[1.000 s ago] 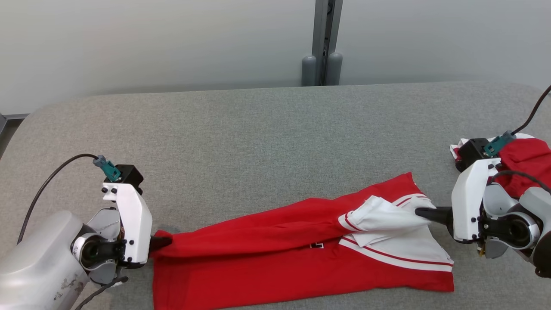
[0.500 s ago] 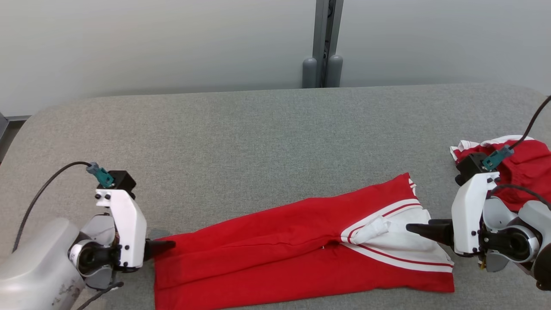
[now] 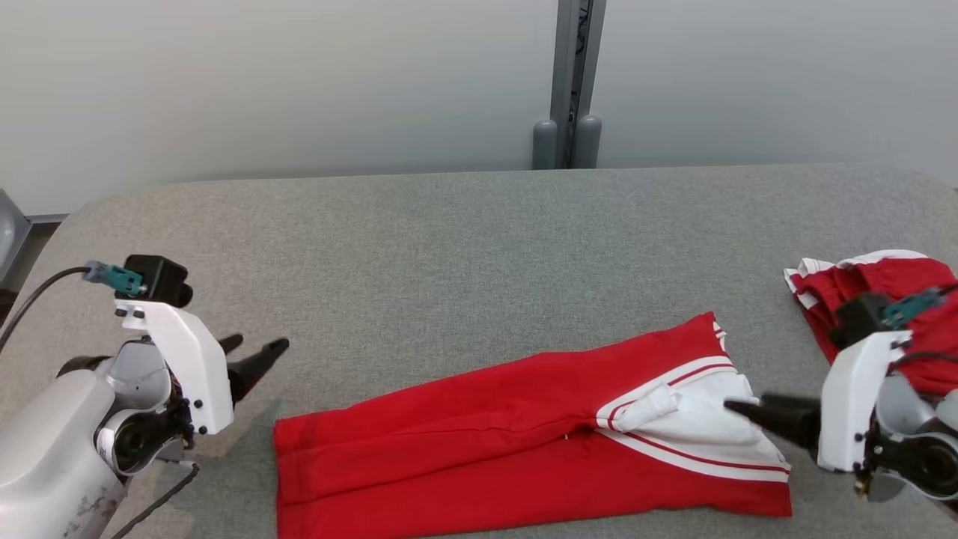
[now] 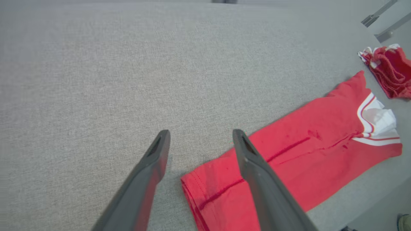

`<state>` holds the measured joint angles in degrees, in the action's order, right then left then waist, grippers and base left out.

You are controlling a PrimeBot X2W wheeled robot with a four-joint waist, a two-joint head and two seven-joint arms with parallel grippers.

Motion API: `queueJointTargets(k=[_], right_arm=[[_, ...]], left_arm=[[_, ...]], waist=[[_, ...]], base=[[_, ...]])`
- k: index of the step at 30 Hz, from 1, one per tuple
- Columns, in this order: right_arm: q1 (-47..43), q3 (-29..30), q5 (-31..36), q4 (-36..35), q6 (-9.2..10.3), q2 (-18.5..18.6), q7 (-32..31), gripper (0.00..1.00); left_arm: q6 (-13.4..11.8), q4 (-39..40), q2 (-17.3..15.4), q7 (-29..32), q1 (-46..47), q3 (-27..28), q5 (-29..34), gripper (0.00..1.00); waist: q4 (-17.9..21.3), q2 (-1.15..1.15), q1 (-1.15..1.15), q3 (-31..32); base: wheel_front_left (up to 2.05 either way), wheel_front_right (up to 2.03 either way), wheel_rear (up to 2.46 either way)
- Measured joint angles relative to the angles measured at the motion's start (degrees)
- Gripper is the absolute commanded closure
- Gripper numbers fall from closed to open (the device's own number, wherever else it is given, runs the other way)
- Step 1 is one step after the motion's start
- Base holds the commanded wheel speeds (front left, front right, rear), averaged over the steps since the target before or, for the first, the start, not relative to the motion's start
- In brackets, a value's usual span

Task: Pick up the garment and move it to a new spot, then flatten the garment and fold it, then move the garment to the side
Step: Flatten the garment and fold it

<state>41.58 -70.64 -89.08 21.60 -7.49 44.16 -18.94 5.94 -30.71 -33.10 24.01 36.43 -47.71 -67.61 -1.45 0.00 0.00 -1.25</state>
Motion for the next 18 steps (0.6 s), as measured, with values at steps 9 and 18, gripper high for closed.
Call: queueJointTargets(k=[9, 18], right_arm=[[-5.2, 9.0, 4.4, -1.7, 0.00, 2.0, 28.5, 0.00], [-13.0, 31.8, 15.1, 0.3, 0.00, -4.4, 33.9, 0.00]], left_arm=[[-8.0, 11.0, -0.4, -20.4, -7.2, 5.8, 3.7, 0.00], [-18.5, 21.6, 0.6, -36.8, -15.5, 9.5, 10.2, 0.00]], waist=[[-0.3, 0.00, 0.00, -0.3], [-0.7, 0.00, 0.00, -0.9]], base=[[0.00, 0.00, 0.00], [0.00, 0.00, 0.00]])
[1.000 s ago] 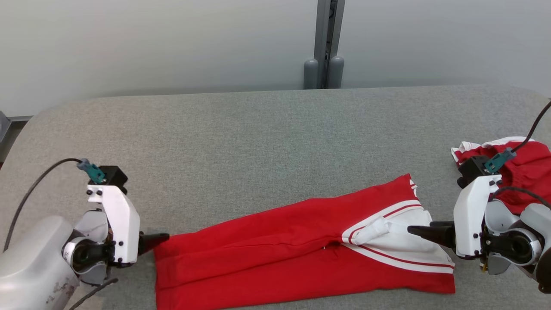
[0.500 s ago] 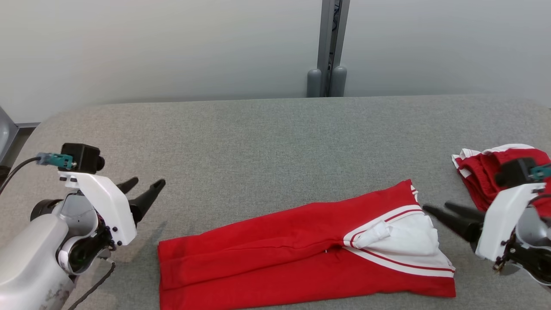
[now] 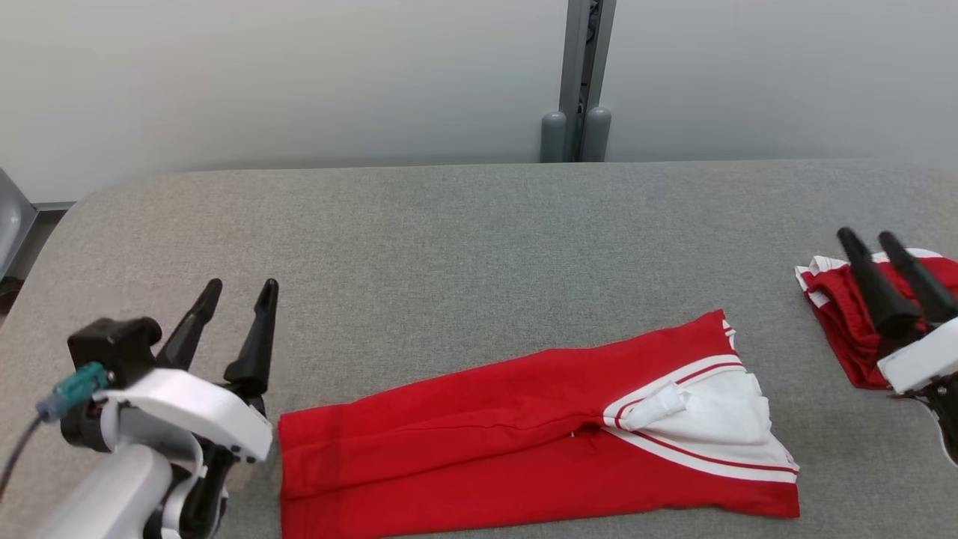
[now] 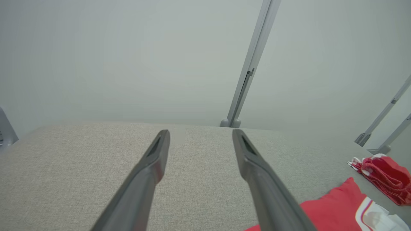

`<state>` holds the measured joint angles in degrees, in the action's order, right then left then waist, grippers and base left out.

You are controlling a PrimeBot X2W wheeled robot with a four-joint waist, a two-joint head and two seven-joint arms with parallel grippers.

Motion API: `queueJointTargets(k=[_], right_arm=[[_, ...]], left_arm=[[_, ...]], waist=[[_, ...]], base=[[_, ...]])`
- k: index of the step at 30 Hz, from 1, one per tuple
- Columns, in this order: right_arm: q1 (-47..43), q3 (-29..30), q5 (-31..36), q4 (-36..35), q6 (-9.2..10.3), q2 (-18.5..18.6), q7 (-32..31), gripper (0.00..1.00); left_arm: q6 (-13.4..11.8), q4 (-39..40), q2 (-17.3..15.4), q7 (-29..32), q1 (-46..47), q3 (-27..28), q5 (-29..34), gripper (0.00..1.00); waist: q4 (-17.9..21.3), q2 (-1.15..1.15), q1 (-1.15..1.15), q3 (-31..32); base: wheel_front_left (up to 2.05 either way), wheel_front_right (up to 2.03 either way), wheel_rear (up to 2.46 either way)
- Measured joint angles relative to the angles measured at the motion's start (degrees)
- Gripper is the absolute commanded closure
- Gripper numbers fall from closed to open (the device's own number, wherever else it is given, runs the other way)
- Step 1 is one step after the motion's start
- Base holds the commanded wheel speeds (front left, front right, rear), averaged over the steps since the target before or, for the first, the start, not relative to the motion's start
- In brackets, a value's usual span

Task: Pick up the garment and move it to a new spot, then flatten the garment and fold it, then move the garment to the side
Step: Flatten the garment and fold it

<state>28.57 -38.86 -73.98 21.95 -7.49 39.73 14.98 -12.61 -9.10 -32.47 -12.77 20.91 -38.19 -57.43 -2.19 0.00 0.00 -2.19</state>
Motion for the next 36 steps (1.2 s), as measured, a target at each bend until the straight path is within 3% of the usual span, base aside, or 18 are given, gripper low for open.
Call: queueJointTargets(k=[2, 3, 6, 11, 16, 23, 36], right_arm=[[-4.2, 8.1, 6.0, -0.9, 0.00, -3.5, 0.0, 0.00], [-4.2, 8.1, 6.0, -0.9, 0.00, -3.5, 0.0, 0.00], [-10.4, 18.9, 15.0, -3.1, 0.00, -9.2, 0.0, 0.00], [-17.8, 26.5, 26.6, -5.3, 0.00, -15.9, 0.0, 0.00], [-20.0, 27.0, 32.1, -4.5, 0.00, -19.4, 0.0, 0.00], [-20.3, 22.6, 32.8, 4.6, 0.00, -20.4, -2.0, 0.00], [-13.0, 17.2, 25.3, 16.3, 0.00, -20.1, -9.5, 0.00]], left_arm=[[-1.7, 1.2, 0.8, -1.2, -1.8, 0.8, 1.5, 0.00], [-1.7, 1.2, 0.8, -1.2, -1.8, 0.8, 1.5, 0.00], [-3.8, 2.4, 2.2, -2.0, -4.0, 3.1, 4.6, 0.00], [-5.2, 6.4, 6.6, -2.2, -8.2, 11.2, 13.6, 0.00], [-4.4, 10.1, 13.6, -2.2, -13.7, 19.0, 23.9, 0.00], [1.6, 9.7, 21.9, -2.2, -18.9, 24.8, 32.5, 0.00], [10.2, 5.5, 28.0, -2.2, -19.1, 29.9, 38.3, 0.00]], waist=[[-0.1, 0.00, 0.00, -0.3], [-0.1, 0.00, 0.00, -0.3], [-0.3, 0.00, 0.00, -0.7], [-0.5, 0.00, 0.00, -1.4], [-0.2, 0.00, 0.00, -1.9], [-0.5, 0.00, 0.00, -1.6], [-2.5, 0.00, 0.00, -2.0]], base=[[0.00, 0.00, 0.00], [0.00, 0.00, 0.00], [0.00, 0.00, 0.00], [0.00, 0.00, 0.00], [0.00, 0.00, 0.00], [0.00, 0.00, 0.00], [0.00, 0.00, 0.00]])
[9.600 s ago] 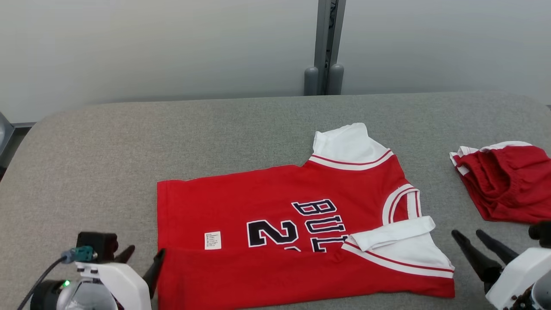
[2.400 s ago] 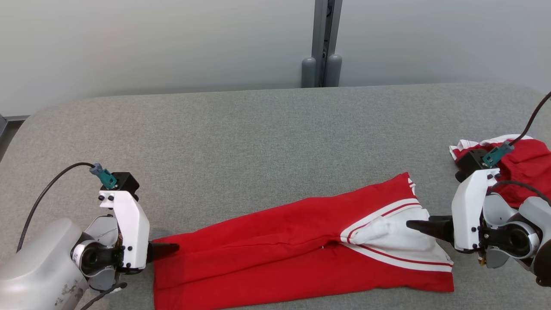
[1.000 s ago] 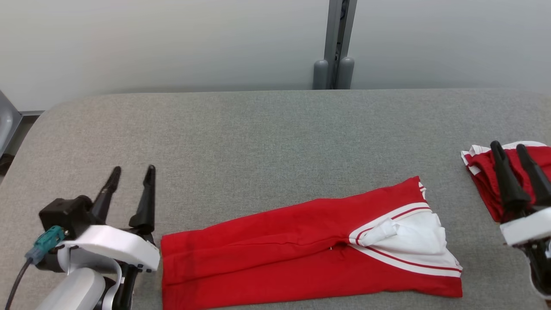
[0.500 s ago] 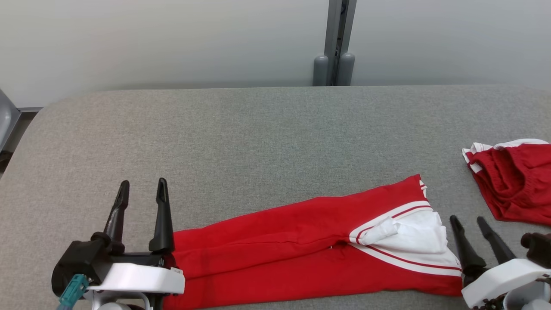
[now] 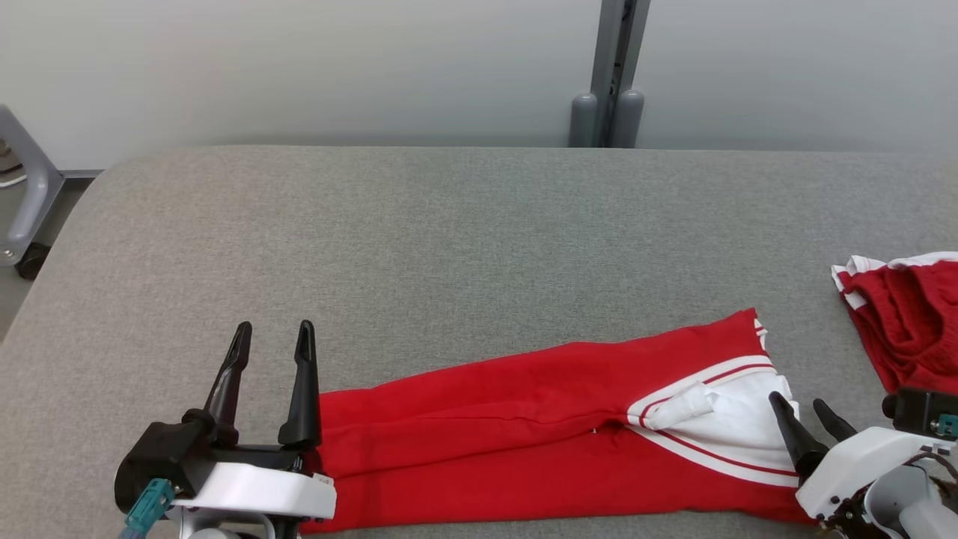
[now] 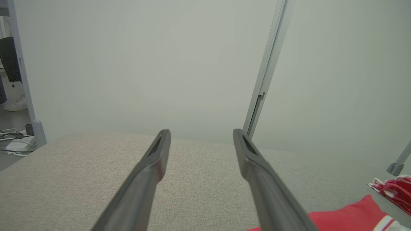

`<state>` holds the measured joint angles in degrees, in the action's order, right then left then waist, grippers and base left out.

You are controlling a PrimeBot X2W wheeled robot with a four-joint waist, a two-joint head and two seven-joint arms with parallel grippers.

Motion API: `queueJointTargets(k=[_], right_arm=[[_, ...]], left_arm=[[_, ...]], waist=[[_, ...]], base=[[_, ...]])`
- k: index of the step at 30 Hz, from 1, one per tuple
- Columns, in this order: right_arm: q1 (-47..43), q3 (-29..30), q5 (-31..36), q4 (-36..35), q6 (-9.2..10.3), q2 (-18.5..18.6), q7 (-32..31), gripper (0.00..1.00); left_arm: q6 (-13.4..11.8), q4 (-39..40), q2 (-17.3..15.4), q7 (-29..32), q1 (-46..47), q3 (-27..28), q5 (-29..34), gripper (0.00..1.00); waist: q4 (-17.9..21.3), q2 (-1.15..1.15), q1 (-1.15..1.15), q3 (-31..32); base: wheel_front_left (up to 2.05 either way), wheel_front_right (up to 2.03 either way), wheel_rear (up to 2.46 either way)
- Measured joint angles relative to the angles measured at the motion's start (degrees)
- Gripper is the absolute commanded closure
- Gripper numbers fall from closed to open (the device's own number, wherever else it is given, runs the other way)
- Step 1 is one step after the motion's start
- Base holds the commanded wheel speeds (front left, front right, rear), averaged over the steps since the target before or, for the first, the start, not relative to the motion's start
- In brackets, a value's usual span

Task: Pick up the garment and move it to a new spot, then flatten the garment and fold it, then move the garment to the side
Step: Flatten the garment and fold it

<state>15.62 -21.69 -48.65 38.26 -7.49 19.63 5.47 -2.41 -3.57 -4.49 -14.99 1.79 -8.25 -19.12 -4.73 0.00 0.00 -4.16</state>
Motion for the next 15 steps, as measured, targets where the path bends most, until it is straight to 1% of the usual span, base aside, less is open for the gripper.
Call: queueJointTargets(k=[6, 10, 11, 13, 14, 15], right_arm=[[1.5, -1.2, -4.5, 5.0, 0.00, -1.5, -3.4, 0.00], [2.2, -2.4, -7.5, 5.0, 0.00, -1.4, -5.2, 0.00], [2.4, -2.7, -8.1, 5.0, 0.00, -1.3, -5.3, 0.35], [2.9, -3.2, -8.8, 5.1, 0.00, -1.3, -5.1, 0.85], [3.0, -3.5, -9.1, 5.2, 0.01, -1.2, -4.9, 1.00], [3.2, -3.9, -9.4, 5.2, 0.00, -1.2, -4.6, 1.00]], left_arm=[[1.9, -1.2, 1.0, 0.0, 0.3, 1.0, 1.0, 0.00], [2.4, -1.6, 1.4, 0.0, 0.6, 1.7, 1.4, 0.00], [2.6, -1.6, 1.4, 0.0, 0.8, 1.8, 1.5, 0.00], [2.9, -1.7, 1.5, 0.0, 0.9, 1.9, 1.6, 0.00], [2.9, -1.8, 1.5, 0.0, 0.9, 2.0, 1.6, 0.00], [3.0, -1.8, 1.5, 0.0, 0.9, 2.0, 1.7, 0.00]], waist=[[-1.4, 0.00, 0.00, -0.1], [-2.4, 0.00, 0.00, -0.5], [-2.6, 0.00, 0.00, -0.7], [-2.9, 0.00, 0.00, -0.9], [-3.1, 0.00, 0.00, -1.0], [-3.2, 0.00, 0.00, -1.1]], base=[[0.00, 0.00, 0.00], [0.00, 0.00, 0.00], [0.00, 0.00, 0.00], [0.00, 0.00, 0.00], [0.00, 0.00, 0.00], [0.00, 0.00, 0.00]])
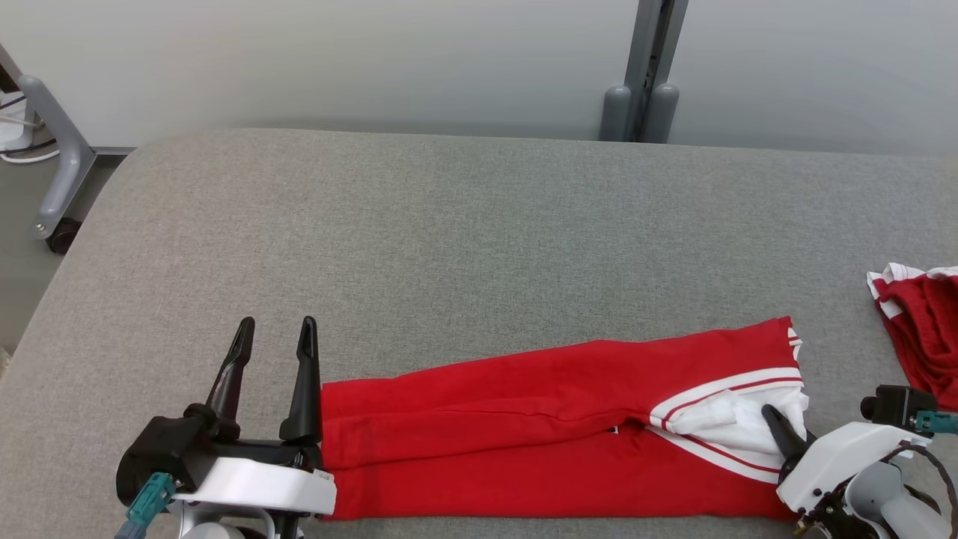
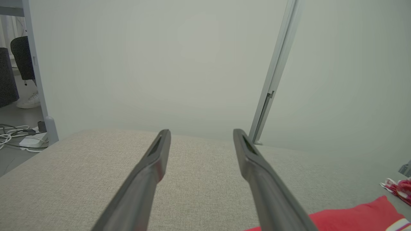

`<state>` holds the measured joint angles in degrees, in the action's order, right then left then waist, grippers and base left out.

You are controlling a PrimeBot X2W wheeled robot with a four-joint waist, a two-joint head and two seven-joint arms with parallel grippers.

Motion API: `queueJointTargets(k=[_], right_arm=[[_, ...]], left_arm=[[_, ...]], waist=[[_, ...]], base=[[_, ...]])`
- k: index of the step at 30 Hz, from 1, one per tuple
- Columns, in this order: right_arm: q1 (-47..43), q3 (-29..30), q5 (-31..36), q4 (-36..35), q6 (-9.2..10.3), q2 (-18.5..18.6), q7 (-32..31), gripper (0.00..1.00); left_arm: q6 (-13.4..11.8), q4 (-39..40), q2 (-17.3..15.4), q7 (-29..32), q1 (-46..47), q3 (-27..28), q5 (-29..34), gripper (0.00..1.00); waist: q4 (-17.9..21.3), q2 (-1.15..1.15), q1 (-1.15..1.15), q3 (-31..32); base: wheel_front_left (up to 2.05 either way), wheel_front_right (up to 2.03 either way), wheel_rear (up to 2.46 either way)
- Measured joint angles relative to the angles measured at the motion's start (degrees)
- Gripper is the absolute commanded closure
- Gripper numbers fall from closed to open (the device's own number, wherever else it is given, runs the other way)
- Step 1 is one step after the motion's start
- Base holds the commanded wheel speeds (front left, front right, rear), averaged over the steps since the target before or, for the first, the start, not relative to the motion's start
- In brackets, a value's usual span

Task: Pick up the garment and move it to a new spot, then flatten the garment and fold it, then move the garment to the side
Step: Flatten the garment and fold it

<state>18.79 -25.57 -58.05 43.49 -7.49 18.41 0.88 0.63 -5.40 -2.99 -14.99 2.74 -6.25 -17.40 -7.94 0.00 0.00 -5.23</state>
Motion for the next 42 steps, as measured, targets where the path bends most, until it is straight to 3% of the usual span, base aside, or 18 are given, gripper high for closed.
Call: queueJointTargets(k=[9, 19, 27, 35, 42], right_arm=[[1.8, -2.4, -2.4, -0.2, 0.00, 0.8, 4.3, 1.00], [2.5, -2.5, -3.9, -0.8, 0.00, 7.2, 8.3, 1.00], [3.3, -3.8, -1.2, -6.3, 0.00, 8.8, 11.6, 1.00], [1.6, -3.8, 6.5, -16.7, 0.00, 7.2, 12.6, 1.00], [-1.3, -4.4, 11.5, -25.7, 0.00, 1.9, 6.0, 1.00]], left_arm=[[0.3, -0.2, 0.1, 0.0, 0.1, -0.4, -0.2, 0.00], [0.3, -0.1, 0.2, 0.0, 0.1, -1.4, -1.1, 0.00], [0.3, -0.6, 0.2, 0.0, 0.1, -1.5, -1.3, 0.00], [0.4, -0.8, 0.2, 0.0, -0.3, -1.1, -1.3, 0.00], [0.4, -0.9, 0.2, 0.0, -0.7, -1.6, -1.4, 0.00]], waist=[[0.2, 0.00, 0.00, 0.0], [3.6, 0.00, 0.00, 0.9], [4.6, 0.00, 0.00, 1.9], [3.1, 0.00, 0.00, 3.3], [-0.4, 0.00, 0.00, 3.8]], base=[[0.00, 0.00, 0.00], [0.00, 0.00, 0.00], [0.00, 0.00, 0.00], [0.00, 0.00, 0.00], [0.00, 0.00, 0.00]])
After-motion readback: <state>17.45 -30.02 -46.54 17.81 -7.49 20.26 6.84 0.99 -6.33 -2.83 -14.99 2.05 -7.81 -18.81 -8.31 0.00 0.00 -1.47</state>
